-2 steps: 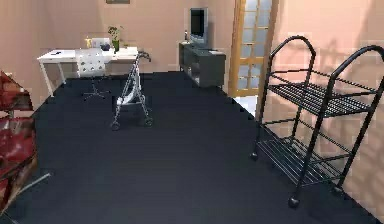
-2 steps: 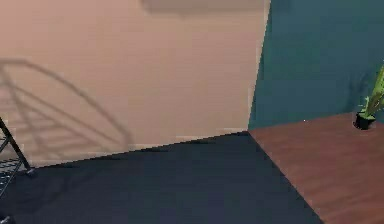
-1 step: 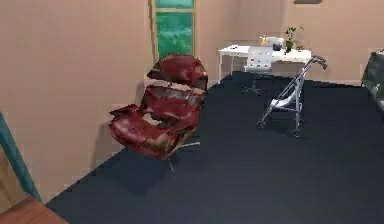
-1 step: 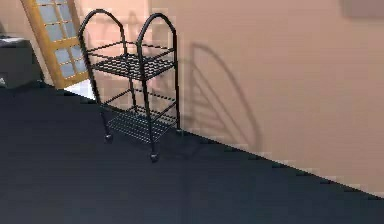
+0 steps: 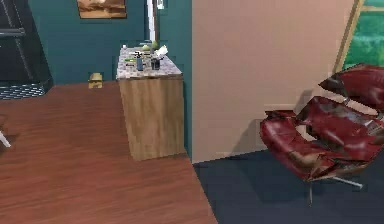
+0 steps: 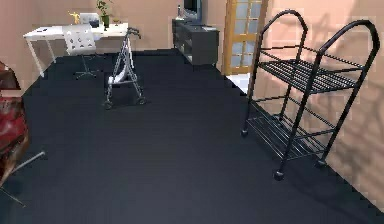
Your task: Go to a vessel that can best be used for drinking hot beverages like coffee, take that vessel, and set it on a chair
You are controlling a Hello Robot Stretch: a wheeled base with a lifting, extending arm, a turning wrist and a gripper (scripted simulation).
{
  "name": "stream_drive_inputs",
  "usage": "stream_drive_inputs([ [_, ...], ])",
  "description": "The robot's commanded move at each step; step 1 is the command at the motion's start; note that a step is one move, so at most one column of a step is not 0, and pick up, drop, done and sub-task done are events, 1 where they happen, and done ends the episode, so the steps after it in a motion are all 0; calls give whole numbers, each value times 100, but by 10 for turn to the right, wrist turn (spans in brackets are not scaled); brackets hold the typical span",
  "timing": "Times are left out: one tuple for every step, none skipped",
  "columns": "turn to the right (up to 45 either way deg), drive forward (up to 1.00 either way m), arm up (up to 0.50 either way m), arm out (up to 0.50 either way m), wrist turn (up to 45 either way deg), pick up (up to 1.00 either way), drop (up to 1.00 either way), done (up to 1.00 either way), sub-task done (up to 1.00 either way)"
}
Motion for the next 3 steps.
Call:
stream_drive_inputs([
  [-150,0,0,0,0,0,0,0,0],
  [0,100,0,0,0,0,0,0,0],
  [-150,0,0,0,0,0,0,0,0],
])
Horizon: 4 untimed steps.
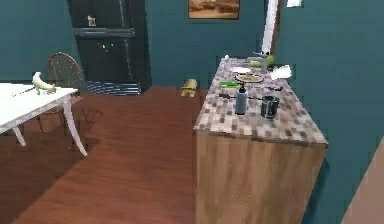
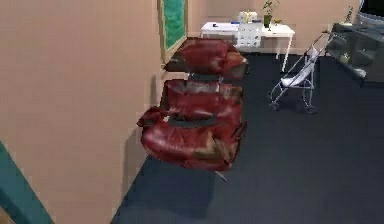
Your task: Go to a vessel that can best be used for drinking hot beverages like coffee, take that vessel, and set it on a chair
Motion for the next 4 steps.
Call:
stream_drive_inputs([
  [0,20,0,0,0,0,0,0,0],
  [-450,0,0,0,0,0,0,0,0],
  [-180,0,0,0,0,0,0,0,0],
  [450,0,0,0,0,0,0,0,0],
])
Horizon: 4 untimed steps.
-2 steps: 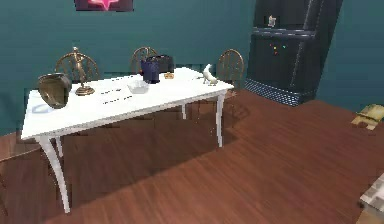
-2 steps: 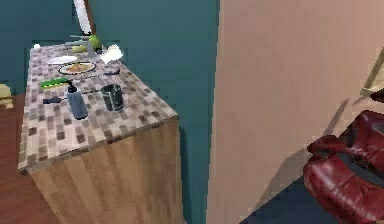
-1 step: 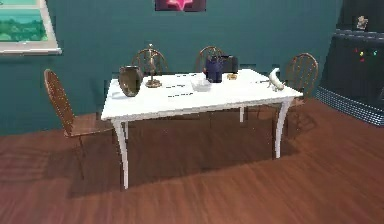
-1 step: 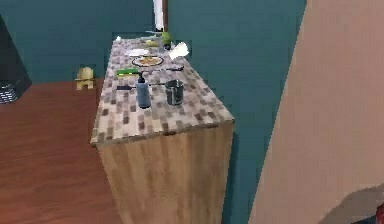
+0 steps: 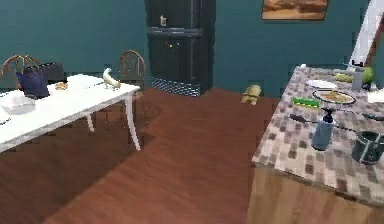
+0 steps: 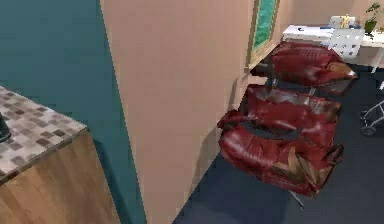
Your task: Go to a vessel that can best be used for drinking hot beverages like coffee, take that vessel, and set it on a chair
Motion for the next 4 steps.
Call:
stream_drive_inputs([
  [210,0,0,0,0,0,0,0,0],
  [30,0,0,0,0,0,0,0,0],
  [0,45,0,0,0,0,0,0,0],
  [-450,0,0,0,0,0,0,0,0],
])
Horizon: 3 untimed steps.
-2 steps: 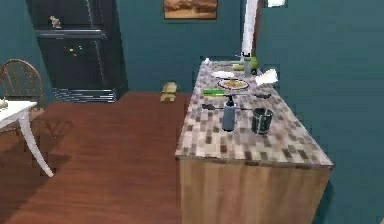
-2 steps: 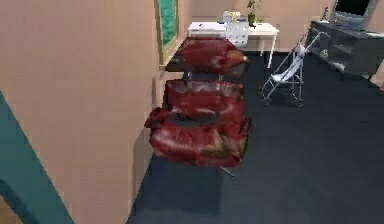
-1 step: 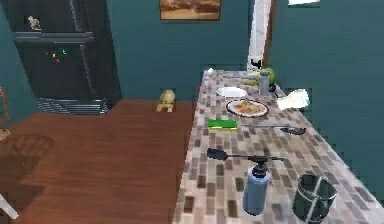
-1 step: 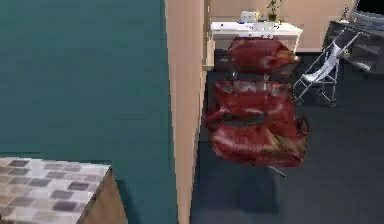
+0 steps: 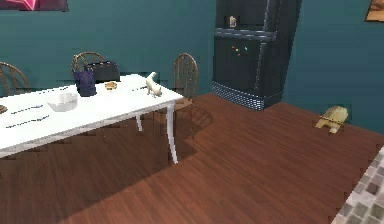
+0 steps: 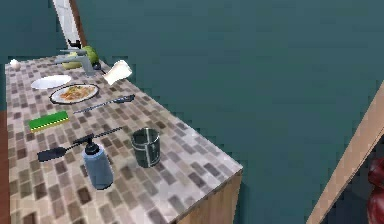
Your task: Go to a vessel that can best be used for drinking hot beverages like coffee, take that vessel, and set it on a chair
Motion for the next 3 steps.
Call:
stream_drive_inputs([
  [0,0,50,0,0,0,0,0,0],
  [0,0,38,0,0,0,0,0,0],
  [0,0,0,18,0,0,0,0,0],
])
